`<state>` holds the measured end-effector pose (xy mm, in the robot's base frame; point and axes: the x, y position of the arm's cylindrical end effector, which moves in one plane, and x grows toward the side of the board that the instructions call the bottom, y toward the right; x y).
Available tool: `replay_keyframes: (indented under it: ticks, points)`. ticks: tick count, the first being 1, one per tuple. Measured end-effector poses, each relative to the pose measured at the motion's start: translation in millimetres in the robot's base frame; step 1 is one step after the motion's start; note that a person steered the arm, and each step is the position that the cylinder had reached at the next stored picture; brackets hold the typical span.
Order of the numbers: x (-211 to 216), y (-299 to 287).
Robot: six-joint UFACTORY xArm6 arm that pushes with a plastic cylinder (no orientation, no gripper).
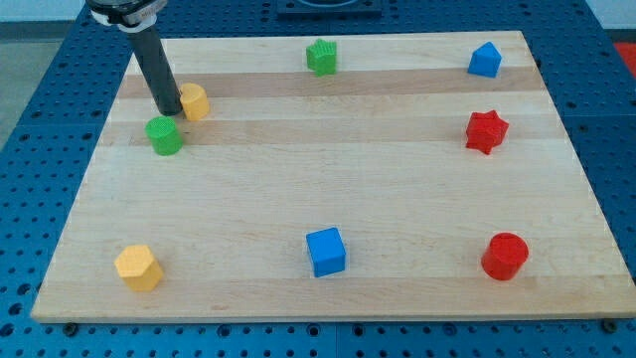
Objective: Move the yellow heart towards up
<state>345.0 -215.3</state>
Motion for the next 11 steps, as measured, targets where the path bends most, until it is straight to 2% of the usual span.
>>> replay_keyframes:
  ticks: [1, 2, 4, 5, 6, 7, 8, 9, 10, 11]
  points:
    - [3.7, 0.0]
    - [50.3, -0.8]
    - [58.2, 23.3]
    - [25.3, 30.3]
    - [24.7, 30.3]
    - [-8.8, 30.3]
    - [-21.5, 29.9]
    - [-30.4, 29.6]
    - [-14.4, 33.6]
    - [-5.4, 72.0]
